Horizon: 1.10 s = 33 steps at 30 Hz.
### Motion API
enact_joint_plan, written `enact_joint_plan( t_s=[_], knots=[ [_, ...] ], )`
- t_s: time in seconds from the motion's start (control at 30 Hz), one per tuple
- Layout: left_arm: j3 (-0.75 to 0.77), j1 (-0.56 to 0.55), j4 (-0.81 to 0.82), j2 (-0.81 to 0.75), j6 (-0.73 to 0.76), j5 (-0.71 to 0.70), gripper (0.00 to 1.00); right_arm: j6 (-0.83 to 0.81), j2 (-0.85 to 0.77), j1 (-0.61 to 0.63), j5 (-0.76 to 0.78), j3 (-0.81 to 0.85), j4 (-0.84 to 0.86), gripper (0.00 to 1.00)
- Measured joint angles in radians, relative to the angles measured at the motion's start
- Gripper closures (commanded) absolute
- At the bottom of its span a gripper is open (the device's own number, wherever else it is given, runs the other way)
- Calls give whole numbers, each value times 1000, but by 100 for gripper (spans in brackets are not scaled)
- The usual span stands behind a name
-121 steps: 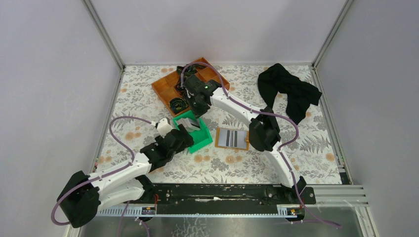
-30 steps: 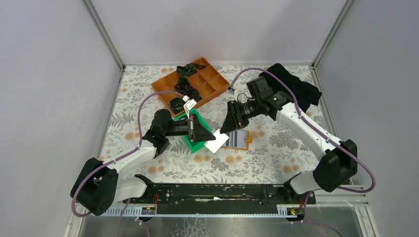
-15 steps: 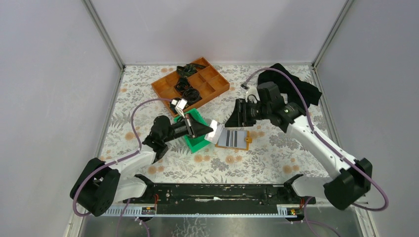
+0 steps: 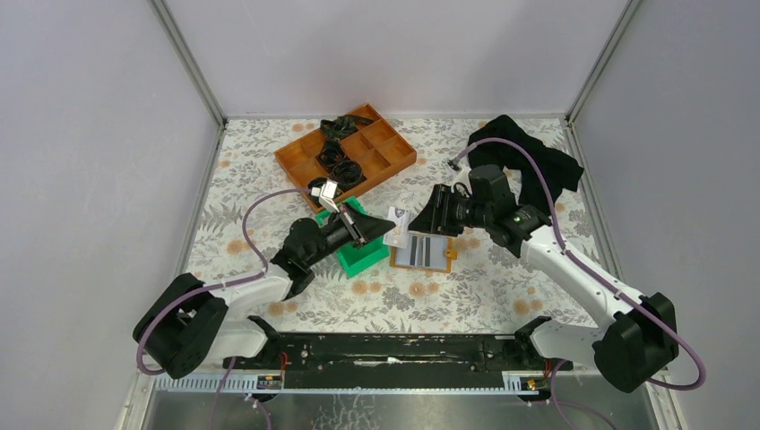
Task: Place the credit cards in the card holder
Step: Pick up the credit card from the storage box.
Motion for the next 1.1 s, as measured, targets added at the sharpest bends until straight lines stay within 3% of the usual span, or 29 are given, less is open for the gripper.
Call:
enact_joint_plan(
  t_s=[0.27,0.47,0.6,0.7,0.77,0.8,0.83,0.9,0.93,1.1],
  knots=[
    [-1,-37,61,27,-73,-62,100,51,10,0,0,-40,107,52],
    [-6,-46,77,44,-101,-92,100,87,16,0,-13,-75,175,65],
    [-6,-56,86,59,-111,-111,100,121,16,0,-32,-98,223,67],
    [-6,-64,99,74,-121,-122,100,153,18,0,-57,-124,270,76],
    [-6,-66,103,87,-127,-129,100,167,18,-1,-59,-135,286,89],
    [-6,-66,103,93,-130,-132,98,170,18,-3,-61,-138,289,98],
    [-6,-66,101,98,-130,-135,90,177,18,-6,-64,-141,294,100],
    [-7,-67,100,103,-136,-142,65,186,17,-9,-66,-143,307,100],
    [-7,-67,96,103,-134,-144,60,191,16,-9,-71,-143,309,100],
    [-7,-71,27,101,-114,-159,52,180,4,-8,-71,-142,300,100]
  ],
)
